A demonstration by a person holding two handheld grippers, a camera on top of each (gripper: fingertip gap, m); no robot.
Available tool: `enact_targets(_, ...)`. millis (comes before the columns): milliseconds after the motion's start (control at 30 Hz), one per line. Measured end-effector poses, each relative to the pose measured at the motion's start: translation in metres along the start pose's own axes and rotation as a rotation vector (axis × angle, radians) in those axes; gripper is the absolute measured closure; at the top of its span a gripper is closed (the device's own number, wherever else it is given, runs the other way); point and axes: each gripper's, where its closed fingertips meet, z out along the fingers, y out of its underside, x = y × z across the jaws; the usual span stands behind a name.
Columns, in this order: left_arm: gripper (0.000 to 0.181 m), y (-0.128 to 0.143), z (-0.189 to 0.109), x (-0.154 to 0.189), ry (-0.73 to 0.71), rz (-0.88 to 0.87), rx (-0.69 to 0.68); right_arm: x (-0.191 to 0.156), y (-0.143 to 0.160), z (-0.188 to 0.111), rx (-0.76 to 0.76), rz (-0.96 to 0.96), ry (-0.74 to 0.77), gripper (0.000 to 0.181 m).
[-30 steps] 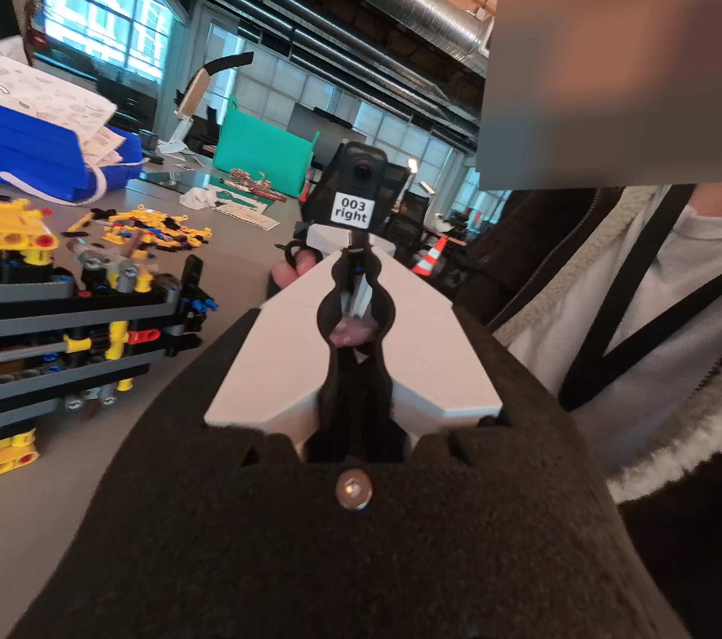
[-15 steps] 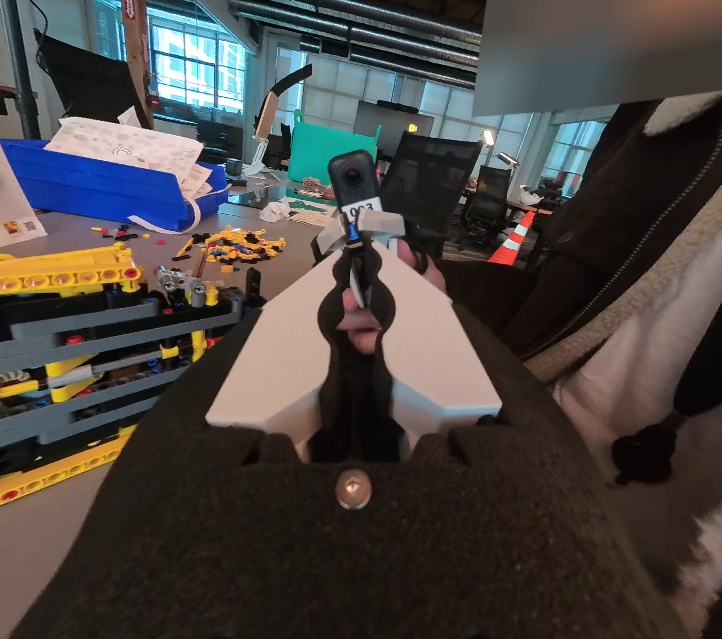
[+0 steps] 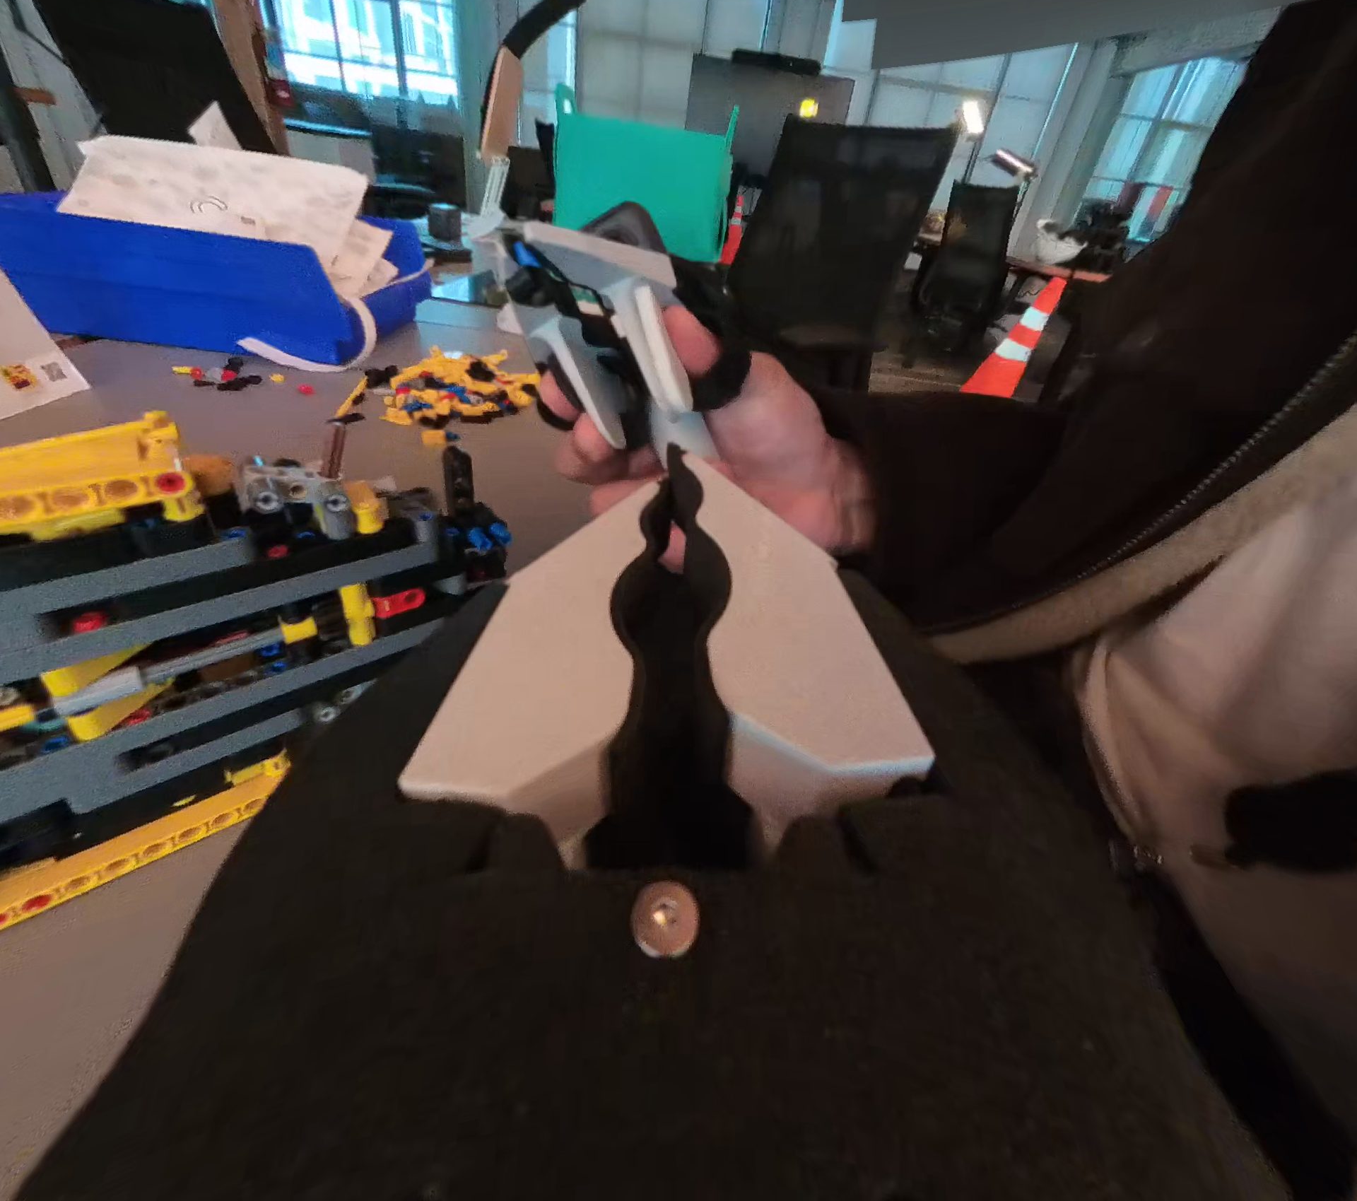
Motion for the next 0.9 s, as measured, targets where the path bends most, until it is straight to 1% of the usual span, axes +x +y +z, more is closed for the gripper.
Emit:
enact_targets(33,0.181,0.002,0.002,-0.004,-0.025,0.0,-0.015,0.005,-0.001,-0.001,-0.004,0.021,0.02,0.18)
enact_targets(67,0.181,0.0,0.001,-0.011,-0.066,-0.017,-0.005,0.007,0.005,0.001,-0.041,0.008,0.042,0.18)
enact_targets(133,0.181,-0.01,-0.008,-0.03,-0.136,-0.106,0.069,0.007,0.026,0.01,-0.157,-0.076,0.075,0.179)
enact_targets(167,0.18,-0.013,-0.011,-0.036,-0.147,-0.147,0.1,0.006,0.039,0.015,-0.219,-0.101,0.078,0.18)
enact_targets(200,0.164,-0.015,-0.012,-0.037,-0.145,-0.168,0.113,0.005,0.047,0.018,-0.26,-0.121,0.083,0.18)
enact_targets(233,0.153,-0.014,-0.01,-0.037,-0.147,-0.165,0.105,0.005,0.051,0.02,-0.275,-0.146,0.087,0.18)
enact_targets(300,0.145,-0.008,-0.004,-0.032,-0.157,-0.108,0.051,0.005,0.051,0.02,-0.275,-0.159,0.092,0.178)
enact_targets(333,0.145,-0.005,-0.001,-0.032,-0.179,-0.076,0.028,0.007,0.05,0.019,-0.267,-0.16,0.107,0.179)
enact_targets(367,0.145,-0.004,-0.001,-0.035,-0.219,-0.045,0.011,0.01,0.048,0.018,-0.258,-0.169,0.127,0.18)
enact_targets(467,0.146,-0.003,-0.004,-0.05,-0.4,0.07,-0.02,0.021,0.043,0.016,-0.245,-0.247,0.237,0.179)
enact_targets(600,0.148,0.001,-0.003,-0.062,-0.607,0.249,-0.106,0.027,0.048,0.017,-0.272,-0.362,0.333,0.179)
enact_targets(633,0.149,0.0,-0.003,-0.063,-0.634,0.282,-0.109,0.027,0.049,0.017,-0.283,-0.388,0.347,0.18)
enact_targets(667,0.157,-0.002,-0.005,-0.065,-0.67,0.308,-0.101,0.026,0.051,0.018,-0.289,-0.41,0.35,0.179)
enact_targets(733,0.166,0.0,-0.004,-0.065,-0.681,0.321,-0.116,0.028,0.051,0.017,-0.294,-0.419,0.366,0.179)
enact_targets(833,0.166,0.001,-0.005,-0.069,-0.708,0.324,-0.126,0.027,0.047,0.016,-0.273,-0.395,0.359,0.18)
enact_targets(900,0.166,0.005,-0.006,-0.072,-0.738,0.348,-0.16,0.024,0.044,0.015,-0.246,-0.401,0.347,0.179)
